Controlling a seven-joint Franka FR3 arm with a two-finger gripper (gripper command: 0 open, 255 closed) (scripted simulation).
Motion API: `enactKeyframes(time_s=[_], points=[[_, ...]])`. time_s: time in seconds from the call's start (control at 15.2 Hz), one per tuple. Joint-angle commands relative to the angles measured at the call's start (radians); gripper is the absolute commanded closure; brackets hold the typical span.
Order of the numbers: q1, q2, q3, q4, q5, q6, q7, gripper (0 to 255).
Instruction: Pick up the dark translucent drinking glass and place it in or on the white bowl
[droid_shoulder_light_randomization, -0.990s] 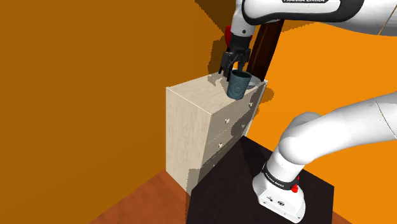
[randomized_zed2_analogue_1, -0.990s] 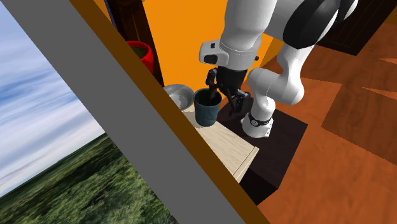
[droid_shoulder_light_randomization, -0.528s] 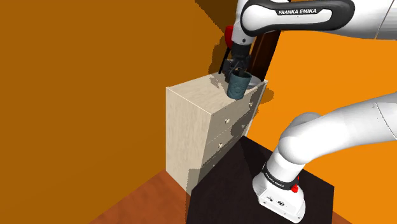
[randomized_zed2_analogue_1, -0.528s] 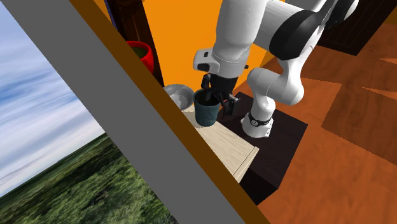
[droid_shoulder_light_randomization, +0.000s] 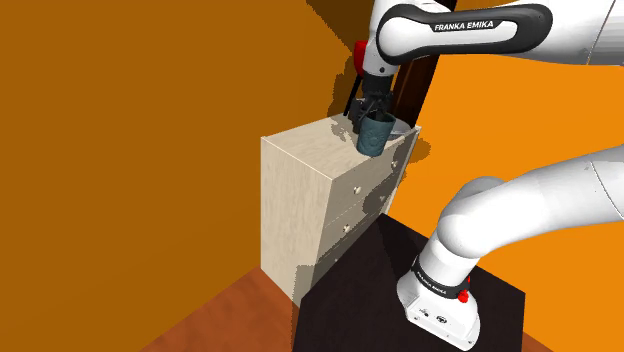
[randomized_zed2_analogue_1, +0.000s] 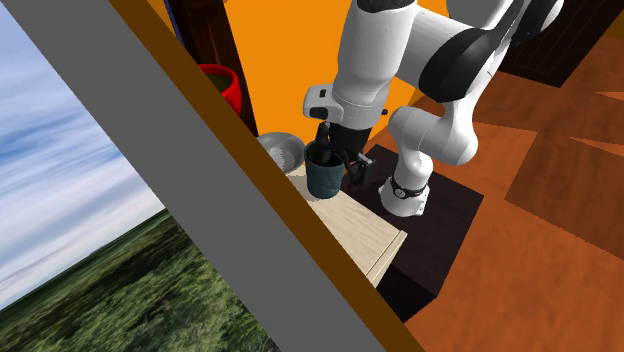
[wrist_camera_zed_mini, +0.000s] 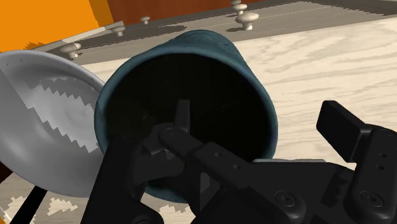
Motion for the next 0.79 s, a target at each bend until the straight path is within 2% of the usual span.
enactKeyframes(time_s=[0.0, 0.07, 0.73], points=[[0.000, 0.000, 0.000, 0.000, 0.000, 0.000, 0.000, 0], [0.000, 0.000, 0.000, 0.000, 0.000, 0.000, 0.000, 255], [0.000, 0.001, 0.001, 0.014, 0.001, -0.013, -0.001, 255]])
